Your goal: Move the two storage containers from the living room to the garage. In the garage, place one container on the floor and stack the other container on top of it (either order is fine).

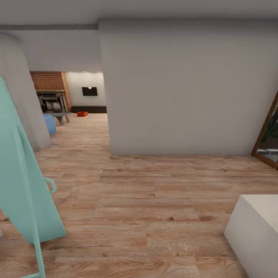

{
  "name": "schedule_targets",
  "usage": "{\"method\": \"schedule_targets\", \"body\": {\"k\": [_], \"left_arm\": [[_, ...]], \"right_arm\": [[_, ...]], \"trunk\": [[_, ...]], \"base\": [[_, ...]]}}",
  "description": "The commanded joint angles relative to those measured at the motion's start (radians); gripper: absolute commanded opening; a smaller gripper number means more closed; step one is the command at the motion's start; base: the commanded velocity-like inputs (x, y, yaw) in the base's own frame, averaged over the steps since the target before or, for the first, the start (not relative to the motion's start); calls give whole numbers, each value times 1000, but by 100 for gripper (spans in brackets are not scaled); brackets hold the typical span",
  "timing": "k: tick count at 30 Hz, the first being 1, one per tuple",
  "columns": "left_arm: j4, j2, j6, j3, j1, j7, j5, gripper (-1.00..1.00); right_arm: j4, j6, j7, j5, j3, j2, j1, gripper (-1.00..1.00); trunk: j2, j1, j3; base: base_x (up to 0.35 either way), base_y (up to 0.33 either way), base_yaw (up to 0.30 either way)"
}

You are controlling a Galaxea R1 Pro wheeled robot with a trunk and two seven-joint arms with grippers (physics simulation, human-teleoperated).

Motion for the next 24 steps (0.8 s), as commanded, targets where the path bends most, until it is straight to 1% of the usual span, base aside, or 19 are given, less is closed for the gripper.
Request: {"method": "schedule_targets", "body": {"k": [1, 14, 18, 24], "left_arm": [[0, 0, -2, -1, 0, 0, 8, 100], [0, 0, -2, -1, 0, 0, 8, 100], [0, 0, -2, -1, 0, 0, 8, 100], [0, 0, -2, -1, 0, 0, 8, 100]], "right_arm": [[3, -6, 0, -9, 8, 0, -1, 100], [3, -6, 0, -9, 8, 0, -1, 100], [3, -7, 0, -9, 8, -1, -1, 100], [3, -7, 0, -9, 8, -1, -1, 100]], "trunk": [[0, 1, -1], [0, 1, -1], [0, 1, -1], [0, 1, -1]], "base": [[315, -71, 260], [315, -71, 268], [315, -71, 106], [315, -71, 16]]}}
